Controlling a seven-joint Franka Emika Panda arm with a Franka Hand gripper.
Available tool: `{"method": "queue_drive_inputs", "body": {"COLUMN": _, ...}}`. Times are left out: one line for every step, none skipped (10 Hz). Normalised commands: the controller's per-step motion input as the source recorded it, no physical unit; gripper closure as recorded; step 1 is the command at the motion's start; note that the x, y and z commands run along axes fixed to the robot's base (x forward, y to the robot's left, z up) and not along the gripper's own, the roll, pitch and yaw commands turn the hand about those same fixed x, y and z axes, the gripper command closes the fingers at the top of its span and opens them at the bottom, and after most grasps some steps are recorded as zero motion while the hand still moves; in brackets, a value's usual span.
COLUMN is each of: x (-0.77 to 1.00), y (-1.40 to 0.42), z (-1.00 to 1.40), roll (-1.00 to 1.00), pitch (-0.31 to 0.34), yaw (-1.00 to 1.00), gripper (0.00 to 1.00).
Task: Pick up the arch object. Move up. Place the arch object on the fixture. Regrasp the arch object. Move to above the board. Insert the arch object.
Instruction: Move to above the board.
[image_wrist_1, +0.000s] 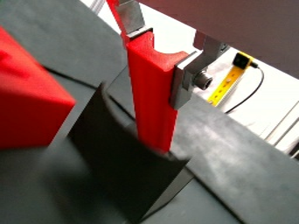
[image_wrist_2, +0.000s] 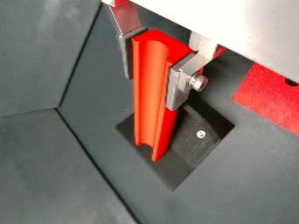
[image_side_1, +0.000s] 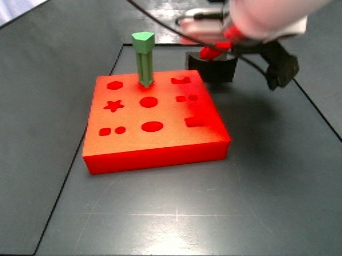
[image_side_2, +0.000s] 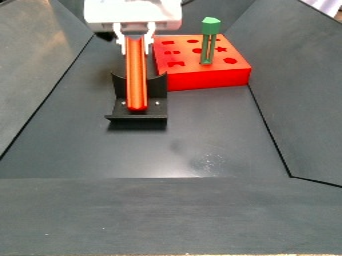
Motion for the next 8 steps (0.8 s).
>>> {"method": "queue_drive_inputs", "body": {"x": -0.06, "y": 0.02, "z": 1.00, "roll": -0.02, "pitch": 0.021, "yaw": -0.12, "gripper": 1.00}}
{"method": "queue_drive_inputs", "body": {"x": -0.06, "y": 0.02, "z": 1.00, "roll": -0.03, "pitch": 0.055, "yaw": -0.10, "gripper": 1.00}}
{"method": "queue_drive_inputs", "body": {"x": -0.06, "y": 0.02, "z": 1.00, "roll": -0.04, "pitch": 0.077, "yaw": -0.09, "gripper": 1.00}}
{"method": "queue_drive_inputs", "body": {"x": -0.06, "y": 0.01, "z": 1.00, "roll": -0.04, "pitch": 0.121, "yaw": -0.05, "gripper": 1.00}}
{"method": "queue_drive_inputs", "body": {"x": -0.06, "y": 0.01, "z": 1.00, "roll": -0.04, "pitch": 0.133, "yaw": -0.03, "gripper": 1.00}}
{"method": "queue_drive_inputs", "body": {"x": -0.06, "y": 0.01, "z": 1.00, "roll": -0.04, "pitch": 0.144, "yaw": 0.01, "gripper": 1.00}}
{"method": "queue_drive_inputs", "body": {"x": -0.06, "y": 0.01, "z": 1.00, "roll": -0.04, "pitch": 0.136, "yaw": 0.03, "gripper": 1.00}}
{"method": "queue_drive_inputs", "body": {"x": -0.06, "y": 0.00, "z": 1.00, "roll": -0.04, "pitch": 0.122, "yaw": 0.06, "gripper": 1.00}}
